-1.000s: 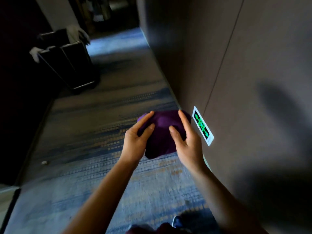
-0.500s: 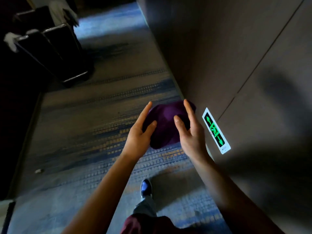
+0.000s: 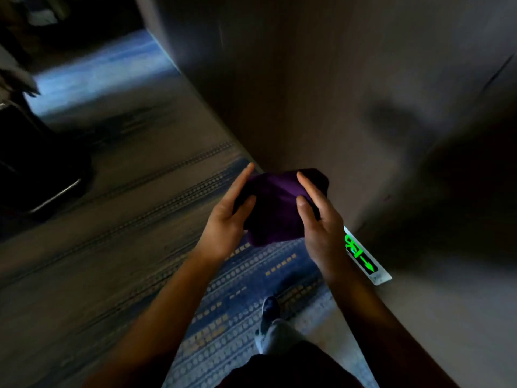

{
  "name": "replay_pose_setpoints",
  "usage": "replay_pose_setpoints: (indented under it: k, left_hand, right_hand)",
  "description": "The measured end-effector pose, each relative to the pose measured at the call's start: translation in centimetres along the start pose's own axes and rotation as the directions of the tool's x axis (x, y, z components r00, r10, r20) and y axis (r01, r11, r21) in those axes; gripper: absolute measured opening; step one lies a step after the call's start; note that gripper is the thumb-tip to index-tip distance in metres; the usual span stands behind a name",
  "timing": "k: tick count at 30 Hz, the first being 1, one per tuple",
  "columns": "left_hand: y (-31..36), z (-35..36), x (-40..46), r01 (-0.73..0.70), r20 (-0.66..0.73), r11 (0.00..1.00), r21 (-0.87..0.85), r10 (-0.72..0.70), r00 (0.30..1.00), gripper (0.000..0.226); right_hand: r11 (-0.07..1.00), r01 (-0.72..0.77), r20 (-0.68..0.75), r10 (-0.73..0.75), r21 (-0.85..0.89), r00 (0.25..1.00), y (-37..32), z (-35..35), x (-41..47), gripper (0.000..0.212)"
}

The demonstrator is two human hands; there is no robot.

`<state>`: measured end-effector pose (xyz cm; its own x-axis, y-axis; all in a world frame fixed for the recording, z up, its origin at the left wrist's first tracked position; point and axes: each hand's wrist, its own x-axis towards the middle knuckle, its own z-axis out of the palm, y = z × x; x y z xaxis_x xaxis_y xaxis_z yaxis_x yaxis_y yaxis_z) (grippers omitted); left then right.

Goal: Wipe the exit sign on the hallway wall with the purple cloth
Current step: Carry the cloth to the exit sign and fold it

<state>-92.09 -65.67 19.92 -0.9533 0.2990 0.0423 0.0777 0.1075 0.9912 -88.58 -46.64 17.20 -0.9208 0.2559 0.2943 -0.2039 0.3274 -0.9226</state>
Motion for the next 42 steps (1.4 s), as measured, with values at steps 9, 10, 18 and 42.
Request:
replay_pose_setpoints:
  k: [9,10,18,42]
  left_hand:
    - [-1.5,2.2,19.2,-0.031,0.083,0.999,0.038,0.028,0.996,0.054]
    - [-1.4,2.5,21.1,-0.032,0.115,0.999,0.04,0.027,0.993,0.054]
    - [-0.6,9.8,31.8,-0.126,0.591,0.992,-0.031,0.119,0.797,0.045]
    - [-5.7,4.7,25.1,-0.138,0.907,0.937,-0.32,0.261,-0.329,0.043]
  right_hand:
    - [0.978,-0.202,-0.172,0.209,0.055,0.963,3.7,0.4,14.8,0.042]
    - [0.976,-0.215,-0.19,0.219,0.045,0.957,3.9,-0.3,15.9,0.043]
    - [0.949,-0.314,-0.582,0.252,-0.007,0.773,6.4,-4.8,17.9,0.046]
    - [0.779,-0.522,-0.875,0.071,0.349,-0.479,-1.2,23.8,6.0,0.061]
